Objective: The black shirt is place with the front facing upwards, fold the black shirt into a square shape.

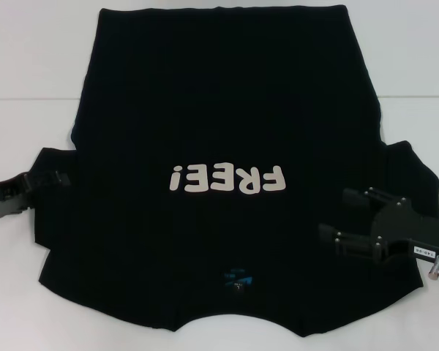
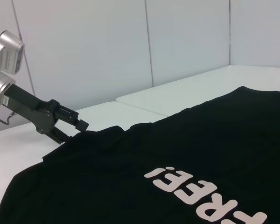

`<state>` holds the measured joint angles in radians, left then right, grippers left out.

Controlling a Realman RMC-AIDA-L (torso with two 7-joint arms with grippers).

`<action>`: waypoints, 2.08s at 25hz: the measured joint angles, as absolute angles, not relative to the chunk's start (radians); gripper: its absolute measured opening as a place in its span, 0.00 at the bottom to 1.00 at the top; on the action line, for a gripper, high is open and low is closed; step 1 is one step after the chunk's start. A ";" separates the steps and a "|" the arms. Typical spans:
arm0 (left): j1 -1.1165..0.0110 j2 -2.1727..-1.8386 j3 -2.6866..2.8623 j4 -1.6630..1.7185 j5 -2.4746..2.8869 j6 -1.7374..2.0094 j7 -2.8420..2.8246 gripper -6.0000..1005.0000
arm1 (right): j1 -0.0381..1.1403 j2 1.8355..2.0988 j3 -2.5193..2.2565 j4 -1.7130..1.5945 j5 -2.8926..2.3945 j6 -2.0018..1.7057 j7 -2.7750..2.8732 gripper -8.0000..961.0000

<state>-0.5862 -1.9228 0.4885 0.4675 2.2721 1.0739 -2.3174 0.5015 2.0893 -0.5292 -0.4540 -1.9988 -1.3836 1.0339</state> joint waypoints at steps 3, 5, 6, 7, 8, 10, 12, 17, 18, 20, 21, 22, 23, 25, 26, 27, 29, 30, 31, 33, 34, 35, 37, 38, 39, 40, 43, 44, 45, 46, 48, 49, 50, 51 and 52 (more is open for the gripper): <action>-0.591 -1.924 0.493 0.477 2.277 1.074 -2.309 0.84 | 0.502 2.089 -0.529 -0.454 -1.999 -1.384 1.034 0.95; -0.594 -1.925 0.501 0.478 2.278 1.068 -2.308 0.77 | 0.503 2.089 -0.529 -0.455 -1.999 -1.386 1.034 0.95; -0.595 -1.926 0.505 0.479 2.278 1.065 -2.307 0.73 | 0.503 2.089 -0.529 -0.456 -1.999 -1.387 1.034 0.95; -0.597 -1.927 0.512 0.479 2.278 1.058 -2.307 0.71 | 0.503 2.089 -0.529 -0.456 -1.999 -1.390 1.034 0.95; -0.599 -1.927 0.519 0.479 2.278 1.052 -2.307 0.69 | 0.503 2.089 -0.529 -0.457 -1.999 -1.392 1.034 0.95; -0.601 -1.927 0.534 0.480 2.278 1.041 -2.309 0.65 | 0.502 2.089 -0.529 -0.457 -1.999 -1.394 1.034 0.95; -0.602 -1.927 0.558 0.480 2.279 1.024 -2.313 0.61 | 0.502 2.089 -0.529 -0.458 -1.999 -1.397 1.034 0.95; -0.603 -1.928 0.589 0.482 2.280 0.990 -2.315 0.50 | 0.502 2.089 -0.529 -0.460 -1.996 -1.404 1.034 0.95; -0.603 -1.928 0.591 0.482 2.280 0.986 -2.315 0.46 | 0.502 2.089 -0.529 -0.460 -1.996 -1.404 1.034 0.95; -0.603 -1.930 0.592 0.483 2.280 0.978 -2.315 0.39 | 0.502 2.089 -0.529 -0.460 -1.996 -1.405 1.034 0.95; -0.602 -1.931 0.592 0.483 2.280 0.973 -2.315 0.36 | 0.502 2.089 -0.529 -0.460 -1.996 -1.405 1.034 0.95; -0.601 -1.931 0.592 0.483 2.280 0.971 -2.316 0.33 | 0.502 2.089 -0.528 -0.460 -1.997 -1.405 1.034 0.95; -0.599 -1.931 0.591 0.483 2.280 0.968 -2.318 0.29 | 0.502 2.089 -0.528 -0.460 -1.997 -1.405 1.034 0.94; -0.597 -1.931 0.587 0.483 2.280 0.967 -2.324 0.20 | 0.502 2.089 -0.525 -0.460 -1.998 -1.405 1.034 0.94; -0.595 -1.931 0.585 0.483 2.279 0.967 -2.326 0.16 | 0.502 2.089 -0.524 -0.460 -1.998 -1.405 1.034 0.94; -0.594 -1.931 0.584 0.484 2.279 0.966 -2.327 0.11 | 0.502 2.089 -0.523 -0.458 -1.998 -1.405 1.034 0.94; -0.593 -1.928 0.583 0.486 2.279 0.966 -2.327 0.06 | 0.502 2.089 -0.521 -0.456 -1.997 -1.405 1.034 0.94; -0.592 -1.927 0.582 0.486 2.279 0.967 -2.327 0.04 | 0.502 2.089 -0.521 -0.456 -1.997 -1.405 1.034 0.94; -0.590 -1.925 0.581 0.487 2.278 0.968 -2.327 0.03 | 0.502 2.089 -0.521 -0.456 -1.997 -1.405 1.034 0.94; -0.583 -1.923 0.576 0.492 2.275 0.972 -2.328 0.01 | 0.502 2.089 -0.521 -0.457 -1.996 -1.403 1.034 0.94; -0.573 -1.921 0.565 0.503 2.273 0.975 -2.332 0.01 | 0.502 2.089 -0.520 -0.457 -1.994 -1.400 1.034 0.94; -0.564 -1.921 0.555 0.512 2.272 0.978 -2.335 0.01 | 0.501 2.089 -0.520 -0.457 -1.993 -1.397 1.034 0.94; -0.546 -1.920 0.534 0.532 2.271 0.986 -2.340 0.01 | 0.501 2.088 -0.519 -0.457 -1.993 -1.393 1.034 0.94; -0.536 -1.920 0.523 0.537 2.270 0.991 -2.341 0.01 | 0.501 2.088 -0.519 -0.458 -1.993 -1.393 1.034 0.94; -0.528 -1.920 0.513 0.541 2.270 0.993 -2.342 0.01 | 0.500 2.088 -0.519 -0.458 -1.993 -1.393 1.034 0.94; -0.523 -1.920 0.504 0.543 2.270 0.994 -2.342 0.01 | 0.500 2.088 -0.519 -0.459 -1.993 -1.393 1.034 0.94; -0.514 -1.920 0.489 0.546 2.274 0.996 -2.342 0.01 | 0.500 2.088 -0.518 -0.459 -1.993 -1.393 1.034 0.94; -0.514 -1.920 0.489 0.546 2.276 0.997 -2.342 0.01 | 0.500 2.088 -0.518 -0.459 -1.993 -1.393 1.034 0.94; -0.514 -1.920 0.489 0.547 2.277 0.997 -2.340 0.01 | 0.500 2.089 -0.518 -0.459 -1.993 -1.393 1.034 0.94; -0.514 -1.920 0.490 0.547 2.278 0.997 -2.339 0.01 | 0.500 2.089 -0.518 -0.459 -1.992 -1.393 1.034 0.94; -0.519 -1.921 0.494 0.548 2.278 0.997 -2.337 0.01 | 0.501 2.089 -0.518 -0.457 -1.993 -1.393 1.034 0.94; -0.523 -1.923 0.496 0.548 2.278 0.997 -2.336 0.01 | 0.501 2.089 -0.518 -0.456 -1.993 -1.393 1.034 0.94; -0.527 -1.924 0.498 0.549 2.278 0.998 -2.336 0.01 | 0.501 2.089 -0.518 -0.455 -1.993 -1.393 1.034 0.94; -0.534 -1.926 0.498 0.551 2.279 1.001 -2.335 0.01 | 0.501 2.089 -0.518 -0.455 -1.993 -1.393 1.034 0.94; -0.537 -1.927 0.498 0.553 2.279 1.005 -2.335 0.01 | 0.500 2.089 -0.518 -0.455 -1.993 -1.393 1.034 0.94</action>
<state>-0.5375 -1.9272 0.4982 0.5531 2.2787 1.0047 -2.3351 0.5005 2.0893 -0.5177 -0.4549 -1.9925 -1.3927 1.0339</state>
